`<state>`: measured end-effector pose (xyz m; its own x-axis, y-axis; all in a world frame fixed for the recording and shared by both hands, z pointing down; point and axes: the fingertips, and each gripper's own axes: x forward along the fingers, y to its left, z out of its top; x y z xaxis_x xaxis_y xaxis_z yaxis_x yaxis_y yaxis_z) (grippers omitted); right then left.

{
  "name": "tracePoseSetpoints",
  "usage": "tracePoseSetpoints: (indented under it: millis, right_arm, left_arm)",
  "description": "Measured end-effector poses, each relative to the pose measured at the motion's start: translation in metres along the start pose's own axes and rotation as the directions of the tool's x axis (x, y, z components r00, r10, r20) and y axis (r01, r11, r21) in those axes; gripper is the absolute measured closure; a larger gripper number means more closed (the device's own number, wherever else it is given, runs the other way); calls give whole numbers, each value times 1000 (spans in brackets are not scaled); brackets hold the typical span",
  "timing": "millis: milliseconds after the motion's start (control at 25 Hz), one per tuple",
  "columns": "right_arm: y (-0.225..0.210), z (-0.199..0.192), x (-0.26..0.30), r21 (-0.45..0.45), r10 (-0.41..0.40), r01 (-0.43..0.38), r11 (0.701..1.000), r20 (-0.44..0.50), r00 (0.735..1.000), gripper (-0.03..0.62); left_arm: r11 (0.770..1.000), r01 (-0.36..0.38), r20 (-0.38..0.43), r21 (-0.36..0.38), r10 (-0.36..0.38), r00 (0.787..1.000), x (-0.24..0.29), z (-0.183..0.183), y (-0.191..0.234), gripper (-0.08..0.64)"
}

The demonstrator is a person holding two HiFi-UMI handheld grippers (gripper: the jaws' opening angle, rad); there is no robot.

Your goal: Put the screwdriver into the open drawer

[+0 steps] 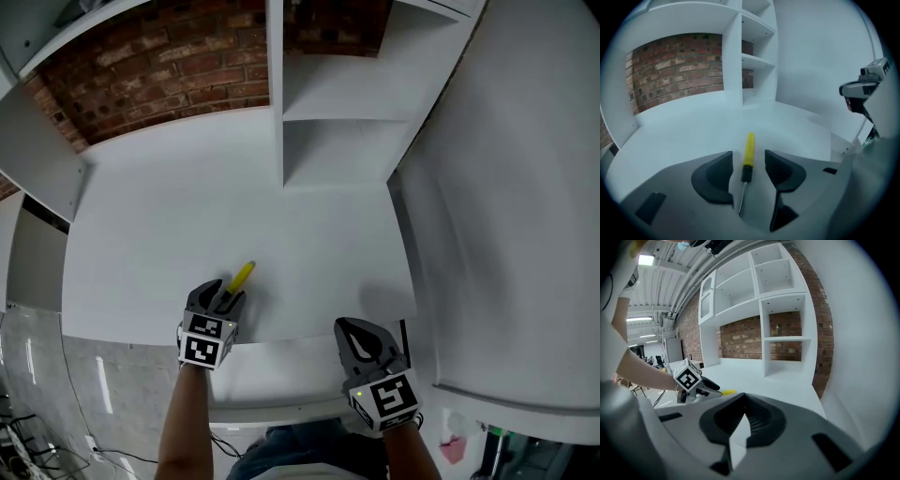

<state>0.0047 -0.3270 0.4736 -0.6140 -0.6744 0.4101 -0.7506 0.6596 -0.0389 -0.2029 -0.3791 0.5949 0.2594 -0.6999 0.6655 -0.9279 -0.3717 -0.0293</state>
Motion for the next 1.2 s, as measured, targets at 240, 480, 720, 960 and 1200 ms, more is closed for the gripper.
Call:
tracePoseSetpoints:
  millis: [240,480,720,960,1200]
  right_arm:
    - [-12,-4,-1,-5,-10,10,1000,-5,1000,581]
    - [-2,3,-10,-20,-4,4,1000,7,1000,581]
    - [19,14,-30,-40,4,-2,999,34,999,581]
    - [44,26,-61,-85,-9,16,996,80,997,581]
    - [76,33,-101,-67,-34,44,997,140,990,581]
  left_arm:
    - [998,-17,-57,55,20,998,11,-11,-5,479]
    - [999,-15,-40,44,17,999,-8,-2,-12,480]
    - [999,-45,53,6,44,998,-47,17,-10,480]
    - [997,-61,151,-37,66,986,-96,24,-13,480]
    - [997,-70,223,-39,76,972,-156,14,-20,480]
